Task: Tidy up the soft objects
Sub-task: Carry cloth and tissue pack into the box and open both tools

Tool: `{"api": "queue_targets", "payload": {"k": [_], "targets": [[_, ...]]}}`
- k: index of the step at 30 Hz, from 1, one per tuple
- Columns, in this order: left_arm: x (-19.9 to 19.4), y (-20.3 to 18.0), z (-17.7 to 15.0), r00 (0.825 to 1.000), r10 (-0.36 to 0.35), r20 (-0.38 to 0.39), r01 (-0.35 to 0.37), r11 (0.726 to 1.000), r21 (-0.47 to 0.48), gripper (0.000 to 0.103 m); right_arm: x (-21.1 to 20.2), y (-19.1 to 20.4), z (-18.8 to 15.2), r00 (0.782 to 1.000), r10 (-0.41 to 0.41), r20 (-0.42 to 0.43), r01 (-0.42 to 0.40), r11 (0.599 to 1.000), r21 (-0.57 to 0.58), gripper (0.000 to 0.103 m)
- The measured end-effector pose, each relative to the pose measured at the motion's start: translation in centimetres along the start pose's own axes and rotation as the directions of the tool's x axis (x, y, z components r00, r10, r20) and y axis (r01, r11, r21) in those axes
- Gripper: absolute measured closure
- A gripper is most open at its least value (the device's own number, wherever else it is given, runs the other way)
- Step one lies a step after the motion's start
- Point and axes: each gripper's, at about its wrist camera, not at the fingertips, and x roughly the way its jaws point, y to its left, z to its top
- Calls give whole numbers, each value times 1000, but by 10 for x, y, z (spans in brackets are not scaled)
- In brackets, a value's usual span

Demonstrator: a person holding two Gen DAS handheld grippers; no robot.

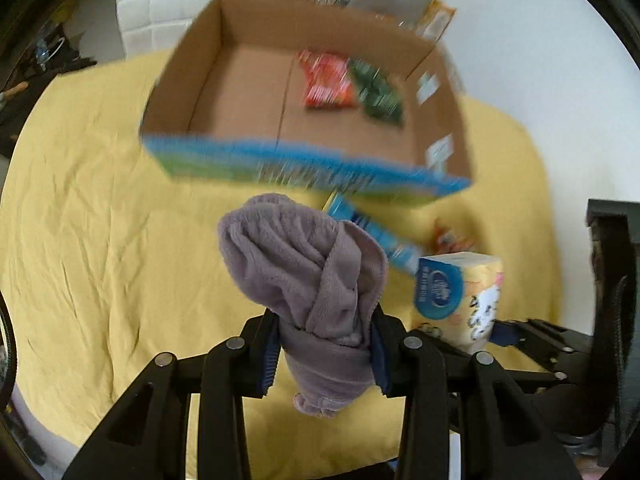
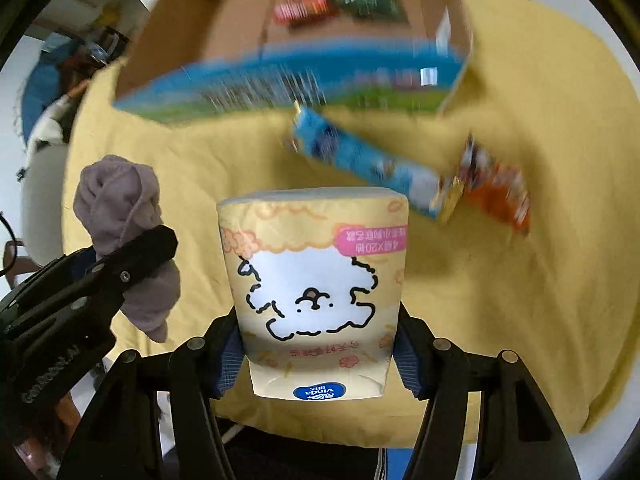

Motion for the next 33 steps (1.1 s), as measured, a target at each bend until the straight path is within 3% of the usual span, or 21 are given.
{"api": "queue_targets", "payload": {"k": [2, 6, 12, 21, 28, 31, 33], "targets": [[-25, 7, 18, 999, -37, 17, 37, 999, -2, 69, -18, 2, 15, 999, 22, 28, -22, 1000, 2, 38], [-34, 3, 66, 997, -65, 36, 65, 998, -5, 69, -48, 0, 54, 996, 43, 83, -45, 999, 11, 38], [-24, 11, 138, 999, -35, 33, 36, 999, -18, 69, -63, -3, 120, 990, -3, 142, -3, 999, 45, 38], [36, 40, 219, 999, 0, -54, -3, 998, -58, 69, 0, -28, 195, 997, -57, 50, 51, 992, 115, 38], [92, 57, 255, 989, 15, -149, -26, 997, -77, 68, 59, -34, 213, 995, -85, -53, 90, 990, 110, 38], [110, 64, 265, 986, 49, -162, -62, 995, -74, 68, 77, -31, 217, 988, -138, -62, 143, 986, 89, 38], [119, 68, 272, 984, 62, -169, -75, 994, -73, 68, 84, -28, 218, 991, -119, -68, 124, 989, 75, 38]]}}
